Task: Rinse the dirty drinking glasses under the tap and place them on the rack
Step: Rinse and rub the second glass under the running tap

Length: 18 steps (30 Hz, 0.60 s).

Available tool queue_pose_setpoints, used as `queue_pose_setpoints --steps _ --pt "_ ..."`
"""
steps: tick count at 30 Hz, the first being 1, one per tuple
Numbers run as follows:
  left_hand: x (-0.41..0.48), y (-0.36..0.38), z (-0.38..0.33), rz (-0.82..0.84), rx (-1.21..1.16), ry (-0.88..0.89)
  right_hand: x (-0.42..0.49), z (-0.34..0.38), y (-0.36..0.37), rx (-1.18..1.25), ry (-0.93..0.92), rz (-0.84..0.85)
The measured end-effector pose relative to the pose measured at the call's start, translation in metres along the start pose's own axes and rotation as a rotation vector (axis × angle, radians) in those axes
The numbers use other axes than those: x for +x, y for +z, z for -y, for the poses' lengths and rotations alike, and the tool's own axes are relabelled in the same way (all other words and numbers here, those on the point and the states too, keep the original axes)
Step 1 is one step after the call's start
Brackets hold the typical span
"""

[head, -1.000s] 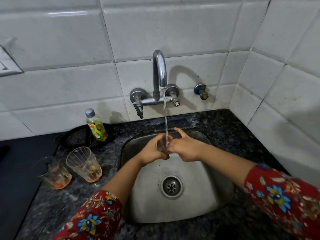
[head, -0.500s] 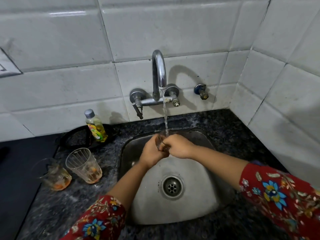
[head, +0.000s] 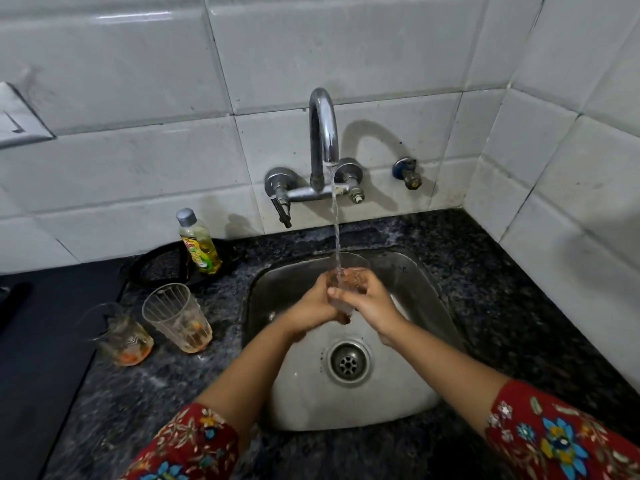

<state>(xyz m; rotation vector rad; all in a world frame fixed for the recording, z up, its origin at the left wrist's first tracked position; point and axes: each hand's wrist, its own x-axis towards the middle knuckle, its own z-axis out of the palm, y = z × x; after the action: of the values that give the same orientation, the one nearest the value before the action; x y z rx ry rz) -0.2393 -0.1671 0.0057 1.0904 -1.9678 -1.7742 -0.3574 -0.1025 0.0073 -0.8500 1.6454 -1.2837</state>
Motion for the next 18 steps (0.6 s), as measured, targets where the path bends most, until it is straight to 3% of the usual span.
queue_pose_setpoints --steps 2,7,13,18 --pt "0.012 -0.016 -0.013 -0.059 0.085 -0.054 0.003 0.004 -0.004 -0.041 -0.050 -0.006" --pt "0.037 -0.038 -0.048 -0.618 0.135 -0.011 0.011 0.015 -0.028 -0.313 -0.133 -0.089" --pt "0.047 -0.023 -0.059 -0.798 0.143 0.091 0.008 0.023 -0.040 -0.385 -0.133 -0.094" --pt "0.045 -0.031 -0.047 -0.798 0.302 0.158 0.004 0.023 -0.040 -0.538 -0.176 -0.053"
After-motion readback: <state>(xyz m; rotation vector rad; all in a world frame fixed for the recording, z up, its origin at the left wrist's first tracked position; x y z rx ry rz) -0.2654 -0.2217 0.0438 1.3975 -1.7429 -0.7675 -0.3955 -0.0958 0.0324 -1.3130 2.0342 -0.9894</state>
